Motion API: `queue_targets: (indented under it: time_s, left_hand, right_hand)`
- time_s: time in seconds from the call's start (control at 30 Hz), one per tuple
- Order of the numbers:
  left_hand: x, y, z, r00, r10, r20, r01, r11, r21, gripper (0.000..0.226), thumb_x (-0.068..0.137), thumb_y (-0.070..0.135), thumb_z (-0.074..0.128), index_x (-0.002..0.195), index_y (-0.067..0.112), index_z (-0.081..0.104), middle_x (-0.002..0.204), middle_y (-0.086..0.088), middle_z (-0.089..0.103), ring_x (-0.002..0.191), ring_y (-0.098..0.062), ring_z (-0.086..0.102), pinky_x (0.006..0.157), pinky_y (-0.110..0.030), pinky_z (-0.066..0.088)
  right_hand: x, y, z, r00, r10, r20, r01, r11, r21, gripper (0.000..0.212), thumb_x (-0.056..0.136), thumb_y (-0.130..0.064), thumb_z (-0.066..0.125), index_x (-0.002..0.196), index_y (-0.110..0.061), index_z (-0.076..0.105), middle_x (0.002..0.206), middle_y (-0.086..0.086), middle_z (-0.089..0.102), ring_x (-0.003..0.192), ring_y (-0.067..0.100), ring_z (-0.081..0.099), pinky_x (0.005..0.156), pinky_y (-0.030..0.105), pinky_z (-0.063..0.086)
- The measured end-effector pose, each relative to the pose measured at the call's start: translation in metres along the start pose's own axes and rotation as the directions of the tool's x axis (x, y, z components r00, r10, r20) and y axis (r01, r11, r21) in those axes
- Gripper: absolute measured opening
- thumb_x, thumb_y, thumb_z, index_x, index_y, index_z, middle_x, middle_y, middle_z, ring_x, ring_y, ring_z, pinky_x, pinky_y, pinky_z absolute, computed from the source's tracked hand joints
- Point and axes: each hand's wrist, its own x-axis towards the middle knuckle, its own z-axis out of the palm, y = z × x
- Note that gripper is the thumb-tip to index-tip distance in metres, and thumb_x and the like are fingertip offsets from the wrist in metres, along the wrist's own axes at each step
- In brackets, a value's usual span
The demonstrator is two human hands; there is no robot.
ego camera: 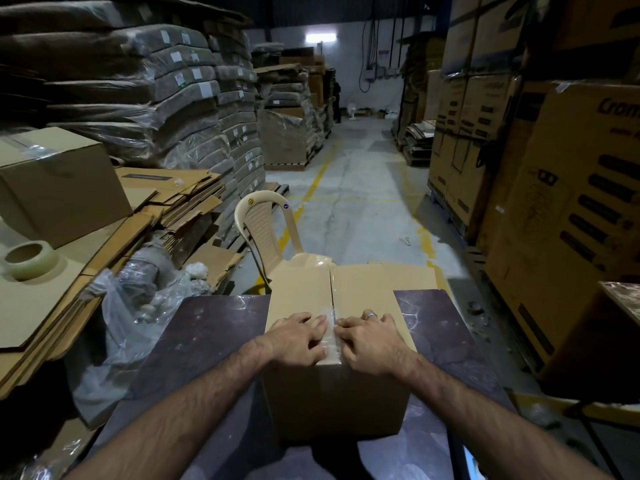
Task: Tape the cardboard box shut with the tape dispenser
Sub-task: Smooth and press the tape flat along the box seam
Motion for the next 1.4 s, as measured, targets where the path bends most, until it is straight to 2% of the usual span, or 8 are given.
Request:
queue_targets:
  time_s: [0.37,0.63,0.83,0.97,1.1,1.17,1.27,1.4]
  left_hand:
    - [0.033,-0.014,-0.026,0.964,-0.029,0.265,0.033,0.999,-0.012,0.097,0.089,0.06,0.049,0.153,0.015,-0.009,0.161,0.0,-0.017,0.147,-0.026,-0.015,0.12,-0.048,0.0]
    - [0.029,-0.015,-0.019,0.975,-0.001,0.222,0.027,0.993,-0.113,0.092,0.091,0.054,0.05,0.153,0.018,-0.008,0.16,0.002,-0.02,0.147,-0.023,-0.019,0.118,-0.052,-0.004]
    - [0.025,-0.022,-0.005,0.995,0.045,0.085,-0.027,0.979,-0.201,0.088,0.091,0.054,0.052,0.154,0.02,0.001,0.162,0.004,-0.011,0.148,-0.021,-0.014,0.117,-0.055,-0.006]
    - [0.02,-0.021,0.001,0.998,0.043,-0.052,-0.055,0.966,-0.254,0.077,0.089,0.048,0.059,0.152,0.023,0.022,0.162,0.007,0.007,0.149,-0.021,-0.003,0.119,-0.054,0.001]
    - [0.014,-0.02,0.007,0.969,0.046,-0.245,-0.15,0.892,-0.426,0.049,0.08,0.033,0.075,0.125,0.02,0.064,0.144,0.004,0.05,0.144,-0.016,0.026,0.119,-0.037,0.021]
    - [0.008,-0.017,0.01,0.946,0.058,-0.32,-0.207,0.867,-0.454,0.03,0.079,0.027,0.077,0.107,0.018,0.074,0.131,0.0,0.062,0.136,-0.012,0.041,0.112,-0.024,0.032]
    - [-0.002,-0.01,0.017,0.92,0.061,-0.387,-0.23,0.883,-0.409,0.024,0.087,0.023,0.07,0.109,0.017,0.073,0.128,0.001,0.064,0.131,-0.007,0.047,0.108,-0.019,0.034]
    - [-0.017,-0.006,0.041,0.886,0.095,-0.453,-0.227,0.942,-0.247,0.039,0.095,0.04,0.052,0.13,0.025,0.058,0.143,0.009,0.051,0.138,-0.005,0.036,0.115,-0.04,0.03]
  right_hand:
    - [0.03,0.012,-0.007,0.987,0.008,0.161,-0.004,1.0,-0.021,0.054,0.094,-0.038,0.03,0.146,-0.025,0.029,0.159,-0.008,0.018,0.14,0.025,0.024,0.103,0.056,0.024]
    - [0.019,0.016,-0.005,0.992,-0.05,0.114,0.041,0.996,0.081,0.05,0.095,-0.031,0.034,0.145,-0.029,0.035,0.157,-0.012,0.021,0.141,0.018,0.025,0.105,0.051,0.024]
    - [-0.004,0.016,0.0,0.99,-0.128,0.066,0.119,0.986,0.121,0.05,0.092,-0.032,0.034,0.142,-0.029,0.041,0.154,-0.011,0.031,0.138,0.015,0.031,0.105,0.049,0.027]
    - [-0.017,0.015,0.007,0.986,-0.157,-0.055,0.164,0.97,0.177,0.052,0.087,-0.036,0.035,0.137,-0.029,0.049,0.149,-0.01,0.041,0.135,0.014,0.038,0.106,0.045,0.03]
    - [-0.025,0.018,0.016,0.973,-0.205,-0.106,0.214,0.973,0.085,0.057,0.088,-0.048,0.043,0.142,-0.029,0.041,0.152,-0.009,0.035,0.138,0.015,0.033,0.106,0.044,0.028]
    - [-0.027,0.018,0.019,0.972,-0.204,-0.118,0.21,0.977,0.044,0.059,0.089,-0.052,0.044,0.143,-0.028,0.04,0.152,-0.007,0.035,0.138,0.017,0.035,0.105,0.045,0.03]
    - [-0.03,0.015,0.021,0.969,-0.192,-0.157,0.196,0.981,0.008,0.056,0.089,-0.052,0.04,0.137,-0.025,0.048,0.145,-0.002,0.047,0.129,0.021,0.047,0.096,0.045,0.04]
    - [-0.036,0.013,0.033,0.957,-0.153,-0.247,0.152,0.988,-0.023,0.051,0.087,-0.054,0.04,0.124,-0.024,0.06,0.127,-0.003,0.064,0.106,0.019,0.063,0.081,0.038,0.05]
